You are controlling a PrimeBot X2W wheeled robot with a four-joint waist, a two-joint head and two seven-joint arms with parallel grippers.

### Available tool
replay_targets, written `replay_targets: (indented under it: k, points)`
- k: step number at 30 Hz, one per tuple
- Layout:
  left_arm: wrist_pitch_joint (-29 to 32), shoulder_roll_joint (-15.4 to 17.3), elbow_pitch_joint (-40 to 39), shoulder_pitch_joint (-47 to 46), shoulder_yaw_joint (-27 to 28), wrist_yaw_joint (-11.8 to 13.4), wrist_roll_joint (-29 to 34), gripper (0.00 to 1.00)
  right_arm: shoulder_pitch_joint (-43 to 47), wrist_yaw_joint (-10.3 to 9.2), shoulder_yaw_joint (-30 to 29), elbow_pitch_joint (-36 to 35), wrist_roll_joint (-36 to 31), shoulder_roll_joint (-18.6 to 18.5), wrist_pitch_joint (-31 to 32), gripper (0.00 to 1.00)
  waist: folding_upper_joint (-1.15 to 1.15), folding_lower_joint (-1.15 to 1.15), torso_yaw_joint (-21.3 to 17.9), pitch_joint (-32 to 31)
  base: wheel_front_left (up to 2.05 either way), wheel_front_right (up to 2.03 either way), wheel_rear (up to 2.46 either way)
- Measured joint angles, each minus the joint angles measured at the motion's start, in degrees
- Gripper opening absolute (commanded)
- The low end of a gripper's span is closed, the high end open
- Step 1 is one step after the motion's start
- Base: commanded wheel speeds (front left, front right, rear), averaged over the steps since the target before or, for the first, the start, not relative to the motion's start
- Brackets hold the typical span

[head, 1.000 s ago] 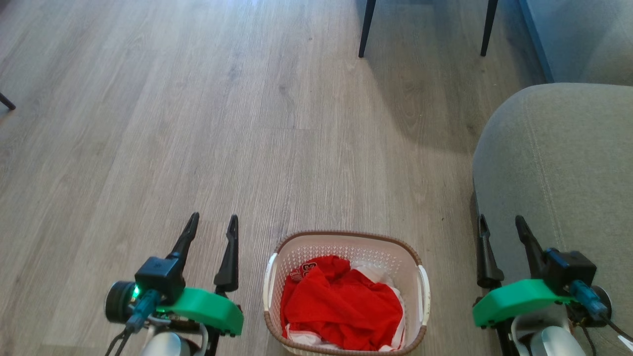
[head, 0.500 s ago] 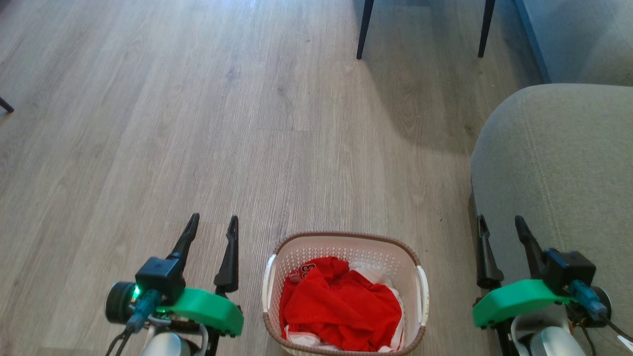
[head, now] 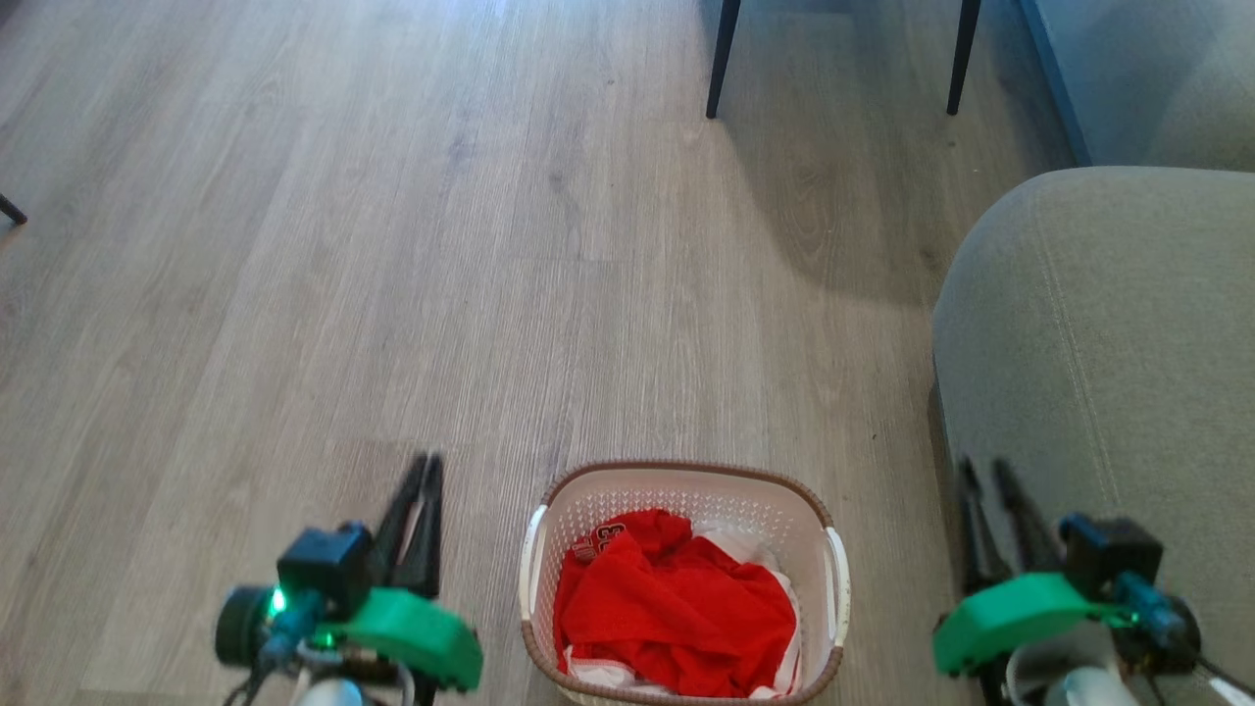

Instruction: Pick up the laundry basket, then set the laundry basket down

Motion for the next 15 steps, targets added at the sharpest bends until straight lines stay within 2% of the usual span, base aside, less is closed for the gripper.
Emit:
replay_targets:
  k: [4, 15]
  points:
    - [0.19, 0.02, 2.89, 2.94, 0.02, 0.04, -0.6, 0.0, 2.06, 0.0, 0.09, 2.96, 0.57, 0.14, 0.22, 0.0, 0.0, 0.0, -0.13, 0.04, 0.0, 0.0, 0.0]
    - [1.7, 0.22, 3.15, 3.05, 0.42, -0.43, -8.17, 0.0, 2.13, 0.0, -0.27, 3.18, 7.68, 0.14, 1.81, 0.0, 0.0, 0.0, -0.86, 0.24, 0.0, 0.0, 0.0]
